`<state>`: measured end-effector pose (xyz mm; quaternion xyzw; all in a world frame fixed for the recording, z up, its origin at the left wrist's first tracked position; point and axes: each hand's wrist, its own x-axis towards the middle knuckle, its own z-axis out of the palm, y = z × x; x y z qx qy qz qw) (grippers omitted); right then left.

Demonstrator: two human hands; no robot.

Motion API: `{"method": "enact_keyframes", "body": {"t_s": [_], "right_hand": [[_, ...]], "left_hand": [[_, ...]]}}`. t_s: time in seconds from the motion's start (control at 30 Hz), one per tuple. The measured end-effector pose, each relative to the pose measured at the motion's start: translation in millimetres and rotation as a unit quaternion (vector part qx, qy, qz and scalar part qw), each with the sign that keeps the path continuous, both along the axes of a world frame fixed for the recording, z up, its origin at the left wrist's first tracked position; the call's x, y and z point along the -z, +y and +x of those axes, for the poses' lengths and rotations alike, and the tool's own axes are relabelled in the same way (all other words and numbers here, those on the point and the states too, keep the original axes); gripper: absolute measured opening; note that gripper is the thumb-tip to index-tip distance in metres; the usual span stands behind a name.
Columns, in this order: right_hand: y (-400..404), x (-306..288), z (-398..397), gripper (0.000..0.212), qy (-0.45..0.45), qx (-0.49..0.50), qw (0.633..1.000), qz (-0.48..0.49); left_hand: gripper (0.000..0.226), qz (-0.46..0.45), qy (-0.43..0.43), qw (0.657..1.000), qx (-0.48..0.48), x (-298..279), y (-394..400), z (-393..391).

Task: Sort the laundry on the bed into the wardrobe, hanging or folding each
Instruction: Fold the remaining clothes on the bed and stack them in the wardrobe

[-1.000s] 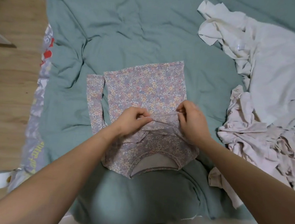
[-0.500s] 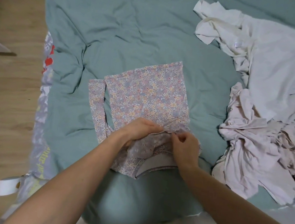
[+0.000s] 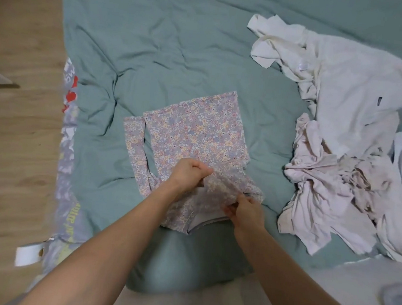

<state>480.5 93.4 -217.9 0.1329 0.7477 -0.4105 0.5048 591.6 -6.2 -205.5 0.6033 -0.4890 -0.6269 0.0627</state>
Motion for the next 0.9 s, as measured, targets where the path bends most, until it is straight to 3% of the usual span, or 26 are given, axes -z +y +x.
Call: {"method": "enact_keyframes", "body": {"t_s": [0.13, 0.2, 0.3, 0.4, 0.5, 0.6, 0.73, 0.9], "right_hand": [[-1.5, -2.3, -3.8, 0.027, 0.025, -0.035, 0.999, 0.031], [-2.7, -9.0, -8.0, 0.022, 0.008, -0.057, 0.998, 0.036], [-4.3, -18.9, -14.9, 0.015, -0.053, -0.033, 0.998, 0.020], [-4.3, -28.4, -18.4, 0.029, -0.128, 0.017, 0.992, 0.000], [-2.3, -45.5, -24.5, 0.018, -0.097, -0.046, 0.994, 0.011], [1.1, -55.8, -29.5, 0.026, -0.084, -0.086, 0.993, -0.011], [-3.6, -65.3, -32.7, 0.029, -0.119, -0.097, 0.988, -0.029], [-7.4, -71.9, -42.2, 0.036, -0.157, -0.084, 0.984, -0.022]], "left_hand": [[0.025, -0.064, -0.015, 0.996, 0.065, -1.4, 9.1, -12.3], [0.031, -0.007, 0.016, 0.998, 0.066, -5.8, 13.6, -13.5], [0.055, 0.119, 0.009, 0.981, 0.152, -17.4, 21.0, -0.2], [0.044, 0.118, 0.040, 0.969, 0.216, -20.8, 30.3, 24.6], [0.022, 0.094, 0.105, 0.983, 0.120, -29.5, 35.8, 39.4], [0.021, 0.137, 0.157, 0.978, -0.003, -40.2, 39.3, 41.4], [0.026, 0.136, 0.080, 0.988, 0.008, -49.7, 50.5, 30.3], [0.020, 0.151, 0.144, 0.978, -0.023, -58.2, 59.5, 9.3]]}}
